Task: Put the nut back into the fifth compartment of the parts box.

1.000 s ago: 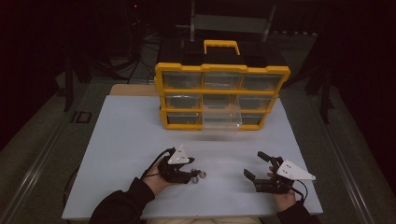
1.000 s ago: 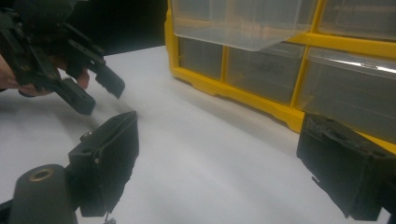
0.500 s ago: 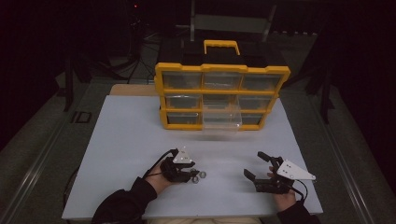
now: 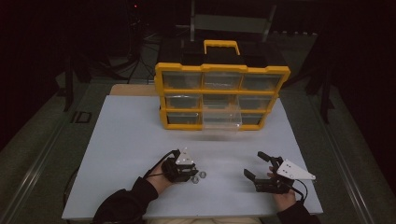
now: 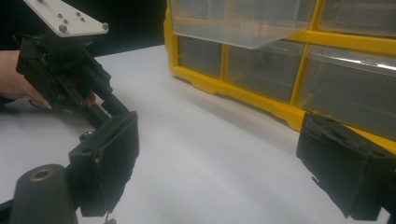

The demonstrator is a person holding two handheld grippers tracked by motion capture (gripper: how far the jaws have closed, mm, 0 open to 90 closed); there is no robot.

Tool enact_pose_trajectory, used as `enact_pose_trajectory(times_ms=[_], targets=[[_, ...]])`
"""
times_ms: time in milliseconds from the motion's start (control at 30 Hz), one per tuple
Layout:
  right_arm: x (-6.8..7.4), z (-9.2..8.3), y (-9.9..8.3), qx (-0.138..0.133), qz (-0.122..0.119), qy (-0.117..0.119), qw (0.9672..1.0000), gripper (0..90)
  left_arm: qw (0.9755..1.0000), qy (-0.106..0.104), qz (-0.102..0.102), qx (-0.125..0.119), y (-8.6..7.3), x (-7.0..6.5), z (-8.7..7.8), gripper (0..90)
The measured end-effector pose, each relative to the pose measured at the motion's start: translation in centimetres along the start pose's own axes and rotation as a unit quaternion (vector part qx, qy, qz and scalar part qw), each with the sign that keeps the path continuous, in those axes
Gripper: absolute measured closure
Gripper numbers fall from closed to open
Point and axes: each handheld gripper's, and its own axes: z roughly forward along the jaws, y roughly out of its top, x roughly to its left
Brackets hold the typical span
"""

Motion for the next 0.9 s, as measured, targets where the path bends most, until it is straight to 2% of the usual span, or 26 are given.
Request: enact_pose_trajectory(times_ms=[100,433,500,700,867,900], targets=[[0.0,0.0,0.0,0.0,0.001,0.0,1.0,13.1,1.0,0.001,0.005,0.003,0.1,0.0,-0.1,69.1],[0.0,0.0,0.0,0.0,0.001,-0.001,1.0,13.1,1.0,0.004,-0.008,-0.001,0.4,0.4,-1.1,69.2],[0.0,0.0,0.0,-0.001,0.001,-0.001,1.0,13.1,1.0,0.007,-0.005,-0.002,0.6,0.4,-1.5,69.2],[-0.1,0.0,0.0,-0.001,0.001,-0.002,1.0,13.1,0.9998,0.007,-0.014,-0.013,1.3,0.5,-2.9,69.2],[-0.1,0.0,0.0,0.0,0.001,-0.002,1.0,13.1,0.9992,0.015,-0.019,-0.031,2.2,0.7,-5.0,69.2],[-0.1,0.0,0.0,-0.001,0.001,-0.002,1.0,13.1,0.9992,0.015,-0.019,-0.031,2.2,0.7,-5.0,69.2]])
